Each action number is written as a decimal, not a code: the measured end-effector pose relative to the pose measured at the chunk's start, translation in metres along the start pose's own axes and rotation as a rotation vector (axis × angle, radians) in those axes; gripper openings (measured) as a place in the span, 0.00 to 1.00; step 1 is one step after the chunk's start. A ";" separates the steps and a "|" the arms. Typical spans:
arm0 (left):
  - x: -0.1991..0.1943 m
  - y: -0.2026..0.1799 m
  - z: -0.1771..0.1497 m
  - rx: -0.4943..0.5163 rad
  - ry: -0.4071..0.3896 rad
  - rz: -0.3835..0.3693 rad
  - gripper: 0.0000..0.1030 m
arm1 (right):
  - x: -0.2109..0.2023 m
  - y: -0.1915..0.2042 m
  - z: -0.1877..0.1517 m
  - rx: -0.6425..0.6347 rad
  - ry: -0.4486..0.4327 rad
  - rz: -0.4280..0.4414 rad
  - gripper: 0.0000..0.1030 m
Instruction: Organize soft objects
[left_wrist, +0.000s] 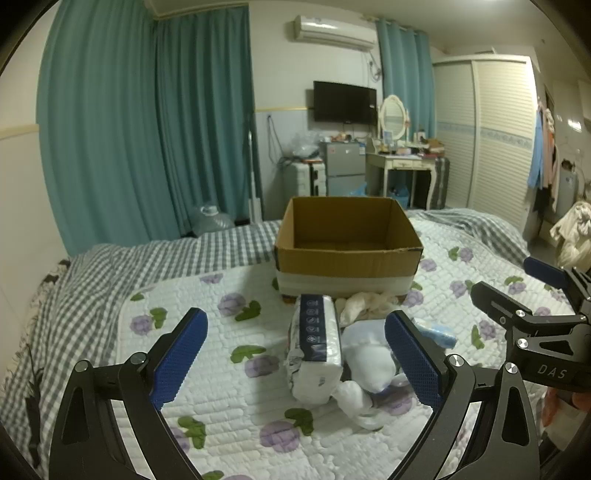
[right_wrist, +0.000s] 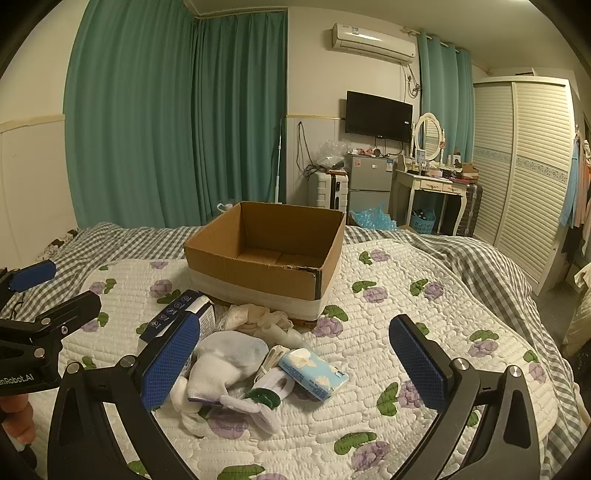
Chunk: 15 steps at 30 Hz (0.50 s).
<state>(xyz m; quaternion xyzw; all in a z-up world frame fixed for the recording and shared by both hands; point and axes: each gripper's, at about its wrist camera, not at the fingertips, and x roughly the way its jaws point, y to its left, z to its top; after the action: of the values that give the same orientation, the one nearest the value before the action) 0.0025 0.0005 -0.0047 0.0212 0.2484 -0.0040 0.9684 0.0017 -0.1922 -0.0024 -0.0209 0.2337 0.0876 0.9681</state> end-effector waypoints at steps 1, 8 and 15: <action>0.000 0.000 0.000 0.000 0.000 0.000 0.96 | 0.000 0.000 0.001 0.000 0.001 0.000 1.00; -0.001 -0.002 0.000 -0.003 -0.001 0.002 0.96 | 0.001 -0.001 -0.001 -0.001 0.003 0.000 1.00; -0.001 0.000 -0.002 -0.004 0.000 -0.001 0.96 | 0.001 -0.001 -0.002 -0.003 0.004 -0.001 1.00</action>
<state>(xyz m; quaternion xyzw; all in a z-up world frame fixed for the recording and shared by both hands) 0.0003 0.0007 -0.0057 0.0190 0.2485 -0.0037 0.9684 0.0016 -0.1928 -0.0050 -0.0227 0.2353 0.0876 0.9677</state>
